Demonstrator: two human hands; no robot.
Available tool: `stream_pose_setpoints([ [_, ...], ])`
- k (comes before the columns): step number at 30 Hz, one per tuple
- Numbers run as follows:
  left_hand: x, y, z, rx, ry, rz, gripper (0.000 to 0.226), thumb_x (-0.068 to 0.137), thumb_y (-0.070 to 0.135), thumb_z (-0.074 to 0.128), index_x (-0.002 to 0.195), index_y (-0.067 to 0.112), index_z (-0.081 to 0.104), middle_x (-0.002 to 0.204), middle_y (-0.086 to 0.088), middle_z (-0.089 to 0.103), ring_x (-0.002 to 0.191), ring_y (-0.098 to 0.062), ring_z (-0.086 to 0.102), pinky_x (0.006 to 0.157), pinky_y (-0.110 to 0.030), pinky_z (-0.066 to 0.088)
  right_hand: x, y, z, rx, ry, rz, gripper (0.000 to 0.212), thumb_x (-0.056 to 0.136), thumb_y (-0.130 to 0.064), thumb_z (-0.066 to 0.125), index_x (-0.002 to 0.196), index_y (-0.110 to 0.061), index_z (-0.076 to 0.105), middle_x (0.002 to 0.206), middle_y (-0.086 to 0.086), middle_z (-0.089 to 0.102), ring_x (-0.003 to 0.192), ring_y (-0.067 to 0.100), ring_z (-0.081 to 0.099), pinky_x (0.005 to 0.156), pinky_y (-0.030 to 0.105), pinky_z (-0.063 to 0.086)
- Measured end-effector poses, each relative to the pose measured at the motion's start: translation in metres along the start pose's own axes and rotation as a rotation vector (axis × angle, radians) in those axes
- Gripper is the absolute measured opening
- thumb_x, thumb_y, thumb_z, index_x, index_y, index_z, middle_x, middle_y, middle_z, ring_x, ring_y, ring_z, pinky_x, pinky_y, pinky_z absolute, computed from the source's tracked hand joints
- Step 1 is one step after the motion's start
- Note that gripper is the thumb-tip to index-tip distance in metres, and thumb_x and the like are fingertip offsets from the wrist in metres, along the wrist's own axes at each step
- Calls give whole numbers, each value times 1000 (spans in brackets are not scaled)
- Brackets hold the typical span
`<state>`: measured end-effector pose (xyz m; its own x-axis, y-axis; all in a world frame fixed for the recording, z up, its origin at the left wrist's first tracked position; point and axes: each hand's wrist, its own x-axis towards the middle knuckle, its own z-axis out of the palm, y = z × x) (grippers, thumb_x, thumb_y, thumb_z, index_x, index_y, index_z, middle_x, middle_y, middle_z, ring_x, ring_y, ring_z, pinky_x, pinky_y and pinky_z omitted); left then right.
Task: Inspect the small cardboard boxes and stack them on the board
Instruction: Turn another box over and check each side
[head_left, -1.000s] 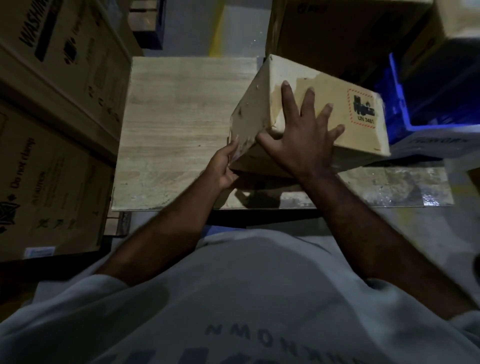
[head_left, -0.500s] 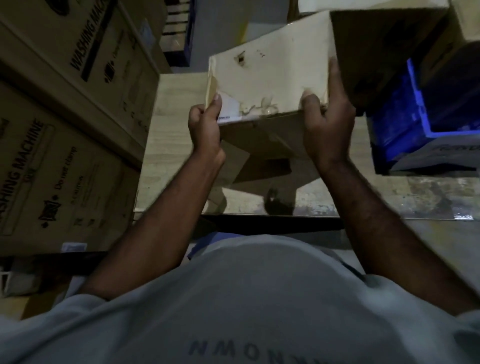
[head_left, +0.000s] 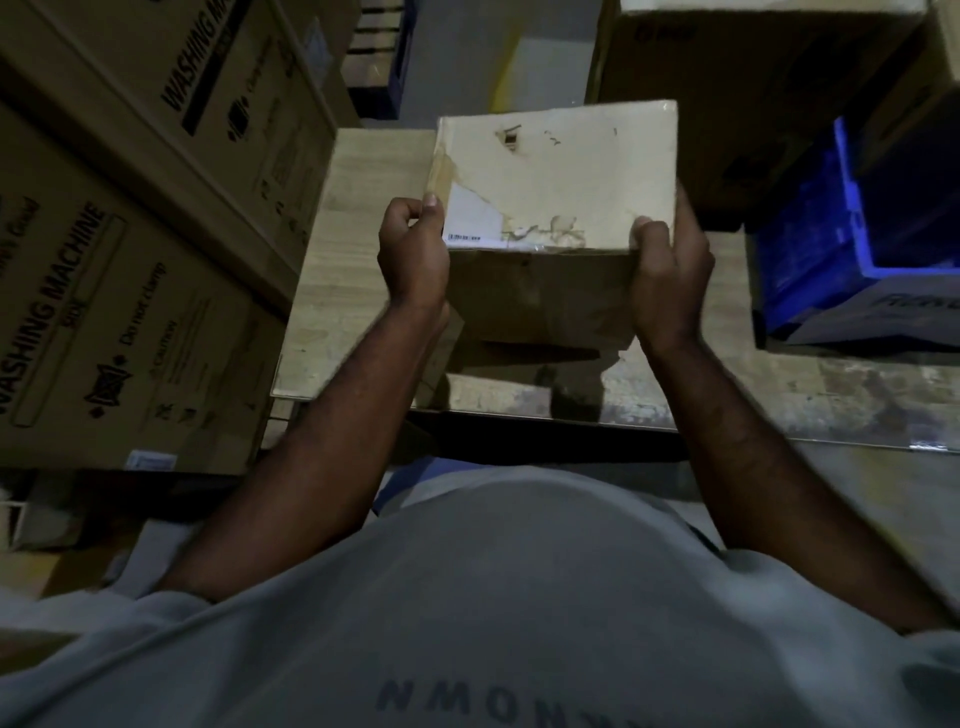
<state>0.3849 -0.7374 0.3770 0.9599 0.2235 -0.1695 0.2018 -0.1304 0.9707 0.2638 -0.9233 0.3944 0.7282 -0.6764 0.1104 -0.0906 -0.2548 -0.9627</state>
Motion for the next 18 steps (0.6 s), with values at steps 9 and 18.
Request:
stream_pose_setpoints([
  [9,-14,-28,-31,-113,-113,171,12,100,11,55,90,18,57,86,1,61,81,-12,59,72,-29,46,-9,16,-9,8,41,-11,31,95,-21,54,117,-1,61,93,-14,63,78,-15,58,64,9,42],
  [18,-40,-71,-71,-24,-164,307,5,101,17,53,104,13,53,83,8,58,70,4,53,65,-20,43,-22,29,-5,-9,19,-132,23,101,-33,62,95,-10,62,91,-13,64,82,-12,62,68,14,50],
])
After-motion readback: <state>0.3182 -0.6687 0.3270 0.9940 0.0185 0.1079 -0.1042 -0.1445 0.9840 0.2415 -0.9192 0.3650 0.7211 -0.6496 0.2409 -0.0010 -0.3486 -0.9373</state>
